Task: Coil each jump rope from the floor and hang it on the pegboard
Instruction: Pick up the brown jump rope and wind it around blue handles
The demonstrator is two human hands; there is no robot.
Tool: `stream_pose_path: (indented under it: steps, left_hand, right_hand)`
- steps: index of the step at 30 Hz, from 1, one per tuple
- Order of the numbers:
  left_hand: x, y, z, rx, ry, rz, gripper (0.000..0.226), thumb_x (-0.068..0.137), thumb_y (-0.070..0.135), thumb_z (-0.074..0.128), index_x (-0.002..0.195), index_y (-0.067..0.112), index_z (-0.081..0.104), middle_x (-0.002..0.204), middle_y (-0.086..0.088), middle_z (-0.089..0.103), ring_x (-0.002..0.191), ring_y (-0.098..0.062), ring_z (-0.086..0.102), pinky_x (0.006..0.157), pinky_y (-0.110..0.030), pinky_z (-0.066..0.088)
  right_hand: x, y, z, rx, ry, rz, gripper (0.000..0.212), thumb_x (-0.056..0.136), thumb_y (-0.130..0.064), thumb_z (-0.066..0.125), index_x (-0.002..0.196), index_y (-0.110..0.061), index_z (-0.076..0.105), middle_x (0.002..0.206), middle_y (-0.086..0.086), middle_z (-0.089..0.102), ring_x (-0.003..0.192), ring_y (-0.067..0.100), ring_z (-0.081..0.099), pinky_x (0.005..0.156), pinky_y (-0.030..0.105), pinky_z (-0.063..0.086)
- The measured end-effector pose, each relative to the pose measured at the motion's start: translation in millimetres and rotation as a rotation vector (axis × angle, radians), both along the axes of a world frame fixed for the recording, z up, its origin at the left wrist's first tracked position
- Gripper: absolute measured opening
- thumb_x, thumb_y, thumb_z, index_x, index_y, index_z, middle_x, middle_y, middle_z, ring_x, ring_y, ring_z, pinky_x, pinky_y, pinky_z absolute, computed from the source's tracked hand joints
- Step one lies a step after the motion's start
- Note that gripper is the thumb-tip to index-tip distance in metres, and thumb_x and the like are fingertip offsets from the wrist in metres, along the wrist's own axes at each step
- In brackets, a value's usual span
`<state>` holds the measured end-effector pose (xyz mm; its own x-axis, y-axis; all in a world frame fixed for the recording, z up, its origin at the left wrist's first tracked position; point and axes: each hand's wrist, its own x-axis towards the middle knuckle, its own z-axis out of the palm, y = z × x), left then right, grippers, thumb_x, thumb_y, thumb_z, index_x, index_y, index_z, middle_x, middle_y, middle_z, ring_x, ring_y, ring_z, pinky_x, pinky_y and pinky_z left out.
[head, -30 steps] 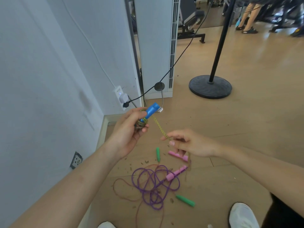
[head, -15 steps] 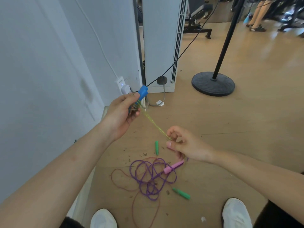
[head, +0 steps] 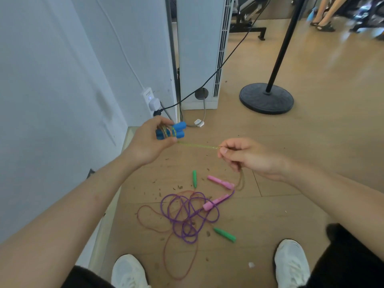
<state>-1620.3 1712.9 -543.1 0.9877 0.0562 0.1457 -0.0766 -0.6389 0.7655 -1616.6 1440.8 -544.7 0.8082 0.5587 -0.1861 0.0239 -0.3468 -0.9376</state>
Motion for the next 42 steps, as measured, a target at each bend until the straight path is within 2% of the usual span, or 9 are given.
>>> stream_pose_path:
  steps: [6, 12, 15, 20, 25, 30, 35, 38, 42]
  left_hand:
    - [-7, -13, -9, 0.367, -0.102, -0.236, 0.050, 0.074, 0.019, 0.085, 0.119, 0.024, 0.065, 0.112, 0.002, 0.059, 0.100, -0.021, 0.060, 0.091, -0.041, 0.050]
    - [-18, -34, -21, 0.505, -0.176, -0.406, 0.050, 0.066, 0.024, 0.089, 0.110, 0.029, 0.066, 0.105, 0.004, 0.056, 0.093, -0.018, 0.055, 0.072, -0.027, 0.037]
    - [-22, -41, -22, 0.427, -0.153, -0.461, 0.048, 0.060, 0.030, 0.091, 0.102, 0.032, 0.066, 0.098, 0.010, 0.054, 0.082, -0.011, 0.055, 0.068, -0.025, 0.043]
    - [-27, -45, -15, 0.135, 0.020, -0.494, 0.037, 0.067, 0.023, 0.089, 0.098, 0.028, 0.070, 0.094, 0.010, 0.061, 0.082, -0.010, 0.061, 0.073, -0.025, 0.048]
    - [-33, -43, 10, -0.211, 0.254, -0.491, 0.046, 0.072, 0.019, 0.077, 0.115, 0.033, 0.066, 0.110, 0.005, 0.068, 0.100, -0.026, 0.061, 0.084, -0.036, 0.053]
    - [-30, -39, 21, -0.602, 0.383, -0.457, 0.049, 0.075, 0.011, 0.063, 0.121, 0.026, 0.070, 0.118, -0.006, 0.069, 0.079, -0.017, 0.056, 0.067, -0.030, 0.043]
    - [-26, -37, 28, -0.990, 0.408, -0.247, 0.029, 0.076, 0.013, 0.067, 0.104, 0.010, 0.072, 0.088, -0.006, 0.066, 0.064, -0.014, 0.056, 0.055, -0.021, 0.048]
    - [-23, -35, 31, -1.153, 0.388, -0.056, 0.031, 0.074, 0.018, 0.070, 0.102, 0.005, 0.070, 0.083, -0.007, 0.062, 0.065, -0.015, 0.054, 0.053, -0.020, 0.051]
    - [-18, -29, 33, -1.279, 0.363, 0.045, 0.046, 0.076, 0.021, 0.072, 0.116, 0.000, 0.063, 0.099, -0.015, 0.066, 0.065, -0.016, 0.052, 0.052, -0.020, 0.050]
  right_hand:
    - [6, -7, 17, 0.002, 0.012, 0.042, 0.038, 0.106, -0.027, 0.041, 0.079, -0.013, 0.063, 0.060, -0.004, 0.045, 0.055, 0.013, 0.039, 0.056, 0.029, 0.036]
    - [9, -9, 33, -0.040, -0.108, 0.025, 0.030, 0.098, -0.032, 0.056, 0.076, -0.015, 0.068, 0.065, 0.006, 0.038, 0.057, 0.012, 0.040, 0.058, 0.025, 0.041]
    - [20, -16, 31, -0.047, -0.170, -0.032, 0.020, 0.094, -0.027, 0.064, 0.077, -0.020, 0.068, 0.066, -0.006, 0.048, 0.064, 0.014, 0.044, 0.060, 0.026, 0.044]
    - [39, -27, 21, -0.123, -0.286, -0.118, 0.005, 0.092, -0.017, 0.068, 0.090, -0.013, 0.066, 0.068, -0.007, 0.057, 0.055, 0.000, 0.046, 0.053, 0.022, 0.041]
    - [48, -30, 11, -0.183, -0.244, -0.075, 0.010, 0.095, -0.017, 0.064, 0.085, -0.019, 0.062, 0.070, -0.007, 0.057, 0.059, 0.007, 0.055, 0.059, 0.022, 0.050]
    - [46, -21, -6, -0.122, -0.085, 0.020, 0.015, 0.099, -0.018, 0.056, 0.084, -0.017, 0.059, 0.070, 0.000, 0.054, 0.061, 0.012, 0.051, 0.061, 0.027, 0.047]
    - [37, -11, -14, -0.028, 0.023, 0.083, 0.019, 0.102, -0.021, 0.051, 0.087, -0.015, 0.061, 0.065, -0.004, 0.051, 0.058, 0.011, 0.047, 0.058, 0.025, 0.044]
    - [28, -5, -16, -0.039, 0.012, 0.099, 0.015, 0.102, -0.016, 0.050, 0.100, -0.009, 0.063, 0.063, -0.008, 0.050, 0.055, 0.009, 0.045, 0.056, 0.023, 0.042]
    - [19, 1, -23, -0.041, 0.041, 0.062, 0.023, 0.099, -0.011, 0.055, 0.123, -0.014, 0.055, 0.074, -0.007, 0.055, 0.051, 0.011, 0.049, 0.054, 0.022, 0.043]
